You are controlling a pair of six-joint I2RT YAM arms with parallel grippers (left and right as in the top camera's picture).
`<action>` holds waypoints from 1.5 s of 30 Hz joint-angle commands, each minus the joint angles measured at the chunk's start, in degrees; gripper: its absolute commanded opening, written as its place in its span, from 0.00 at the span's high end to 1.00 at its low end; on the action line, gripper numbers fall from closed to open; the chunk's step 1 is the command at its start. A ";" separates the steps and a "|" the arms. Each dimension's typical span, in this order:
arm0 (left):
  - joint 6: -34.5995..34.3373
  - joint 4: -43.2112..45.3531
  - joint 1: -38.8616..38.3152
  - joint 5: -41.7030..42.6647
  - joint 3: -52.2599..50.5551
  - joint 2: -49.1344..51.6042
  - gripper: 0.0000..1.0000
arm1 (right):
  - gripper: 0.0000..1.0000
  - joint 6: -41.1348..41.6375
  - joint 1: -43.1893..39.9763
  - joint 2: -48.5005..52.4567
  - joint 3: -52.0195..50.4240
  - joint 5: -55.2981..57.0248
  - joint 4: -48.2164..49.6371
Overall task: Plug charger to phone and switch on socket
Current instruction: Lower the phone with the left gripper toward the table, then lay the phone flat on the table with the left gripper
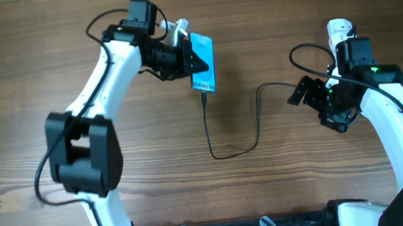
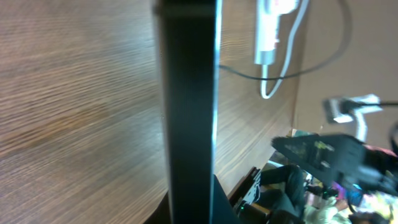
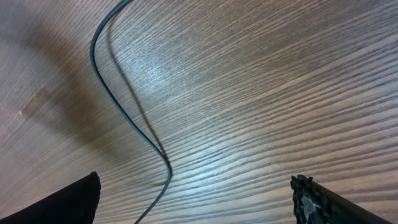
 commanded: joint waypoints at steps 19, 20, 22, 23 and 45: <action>-0.76 4.70 -3.98 -0.24 -0.07 10.93 0.96 | 0.00 -0.57 -0.02 -0.28 -0.13 -1.18 0.66; 0.22 5.31 -4.17 -0.24 -0.07 11.06 0.96 | 0.00 -0.57 -0.02 -0.28 -0.13 -1.18 0.66; 2.78 6.05 -4.52 -0.26 -0.07 11.26 0.96 | 0.00 -0.55 -0.02 -0.28 -0.13 -1.18 0.68; 3.37 6.10 -4.57 -0.28 -0.07 11.28 0.96 | 0.00 -0.55 -0.02 -0.28 -0.13 -1.18 0.70; 4.42 9.73 -4.55 -3.63 -0.11 14.27 0.96 | 0.00 -0.52 -0.02 -0.28 -0.13 -1.18 1.20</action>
